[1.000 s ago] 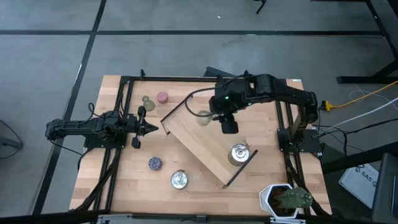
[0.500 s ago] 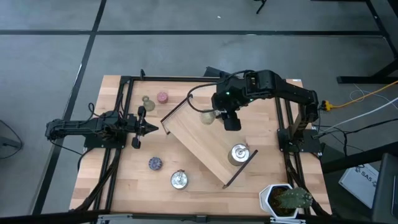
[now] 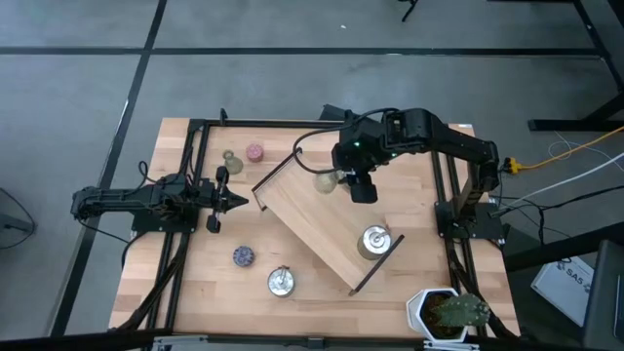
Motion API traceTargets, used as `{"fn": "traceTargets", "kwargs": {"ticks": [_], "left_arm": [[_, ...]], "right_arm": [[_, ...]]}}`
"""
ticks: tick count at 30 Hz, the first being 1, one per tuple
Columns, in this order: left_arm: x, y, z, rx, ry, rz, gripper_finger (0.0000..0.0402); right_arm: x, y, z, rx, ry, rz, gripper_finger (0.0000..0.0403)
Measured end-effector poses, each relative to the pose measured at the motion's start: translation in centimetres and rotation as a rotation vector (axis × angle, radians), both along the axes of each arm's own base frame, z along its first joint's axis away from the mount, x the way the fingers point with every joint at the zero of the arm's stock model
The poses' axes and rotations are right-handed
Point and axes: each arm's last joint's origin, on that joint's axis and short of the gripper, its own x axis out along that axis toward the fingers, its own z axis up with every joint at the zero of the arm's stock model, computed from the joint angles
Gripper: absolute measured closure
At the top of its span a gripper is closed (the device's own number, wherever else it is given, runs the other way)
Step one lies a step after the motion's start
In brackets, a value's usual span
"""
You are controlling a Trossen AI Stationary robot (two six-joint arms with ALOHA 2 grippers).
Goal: Pick & Place candle stick holders
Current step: Put the right transparent candle holder on the shelf
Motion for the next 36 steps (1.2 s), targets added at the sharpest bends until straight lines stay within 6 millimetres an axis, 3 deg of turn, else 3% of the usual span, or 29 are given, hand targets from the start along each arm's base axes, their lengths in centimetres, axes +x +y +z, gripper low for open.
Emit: {"fn": "traceTargets", "kwargs": {"ticks": [26,36], "left_arm": [[0.0,0.0,0.0,0.0,0.0,0.0,0.0398],[0.0,0.0,0.0,0.0,0.0,0.0,0.0398]], "right_arm": [[-0.1,0.0,-0.1,0.032,0.015,-0.006,0.0224],[0.4,0.0,-1.6,0.045,0.13,-0.028,0.0224]]}}
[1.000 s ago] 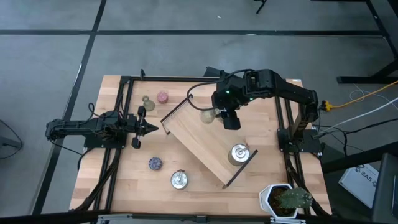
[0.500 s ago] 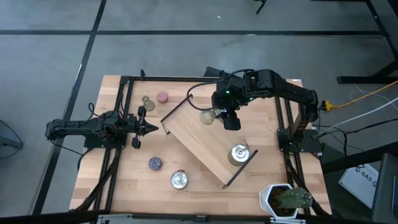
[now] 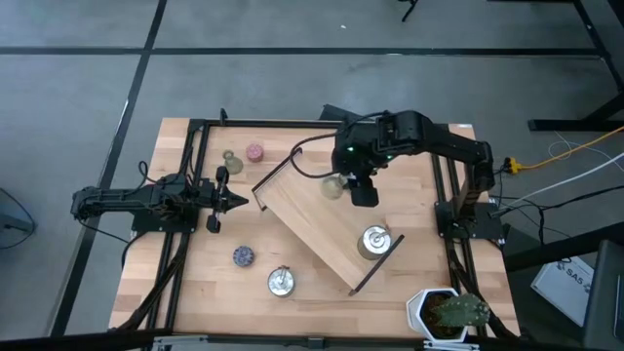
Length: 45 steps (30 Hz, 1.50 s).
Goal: Pick & Place candle stick holders
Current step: Put the right transparent candle holder on the shelf
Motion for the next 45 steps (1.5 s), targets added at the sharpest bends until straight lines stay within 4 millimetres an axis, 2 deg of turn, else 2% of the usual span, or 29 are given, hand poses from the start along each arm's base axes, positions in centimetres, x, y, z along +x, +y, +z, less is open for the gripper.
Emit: {"fn": "traceTargets", "kwargs": {"ticks": [12,21,31,45], "left_arm": [[0.0,0.0,0.0,0.0,0.0,0.0,0.0398],[0.0,0.0,0.0,0.0,0.0,0.0,0.0398],[0.0,0.0,0.0,0.0,0.0,0.0,0.0398],[0.0,0.0,0.0,0.0,0.0,0.0,0.0398]], "right_arm": [[2.2,0.2,-2.5,0.055,0.083,0.046,0.0224],[3.1,0.5,-3.6,0.049,0.113,0.083,0.0224],[3.6,1.7,-4.2,0.035,0.124,0.153,0.0224],[3.9,1.7,-4.4,0.034,0.122,0.153,0.0224]]}}
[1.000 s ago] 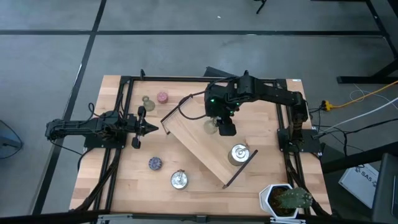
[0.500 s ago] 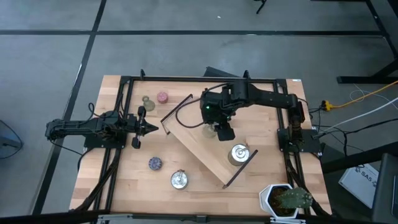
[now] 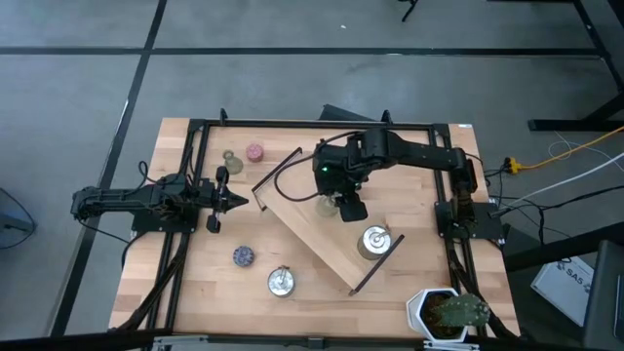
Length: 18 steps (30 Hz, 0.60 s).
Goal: Pick & Place candle stick holders
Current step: Put the right transparent candle holder on the shelf
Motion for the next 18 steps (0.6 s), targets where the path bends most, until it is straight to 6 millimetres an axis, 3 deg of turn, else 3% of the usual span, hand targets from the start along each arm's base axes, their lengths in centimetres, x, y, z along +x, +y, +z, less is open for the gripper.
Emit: {"fn": "traceTargets", "kwargs": {"ticks": [18], "left_arm": [[0.0,0.0,0.0,0.0,0.0,0.0,0.0398]], "right_arm": [[0.31,-0.02,-0.29,-0.027,-0.009,0.081,0.0224]]}}
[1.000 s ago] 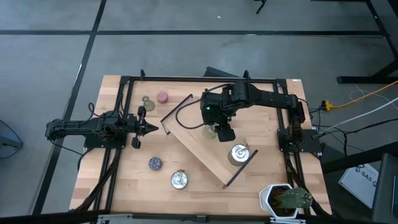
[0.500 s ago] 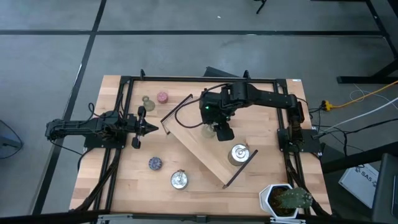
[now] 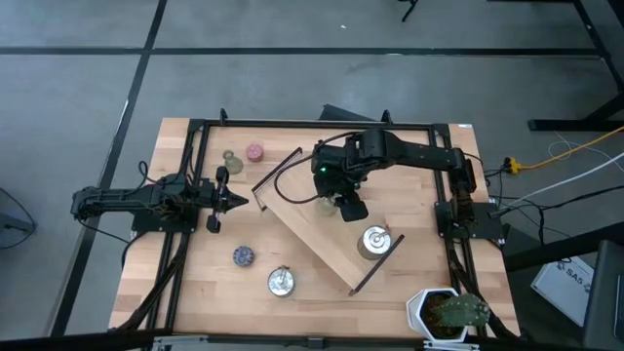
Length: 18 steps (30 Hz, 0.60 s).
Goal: Pick & Place candle stick holders
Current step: Put the right transparent candle holder on the shelf
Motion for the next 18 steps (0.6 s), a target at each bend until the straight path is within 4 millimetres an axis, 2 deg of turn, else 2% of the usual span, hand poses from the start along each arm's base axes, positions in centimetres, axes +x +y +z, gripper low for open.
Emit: {"fn": "traceTargets", "kwargs": {"ticks": [18], "left_arm": [[0.0,0.0,0.0,0.0,0.0,0.0,0.0398]], "right_arm": [[0.25,0.04,0.08,-0.006,-0.03,0.023,0.0223]]}}
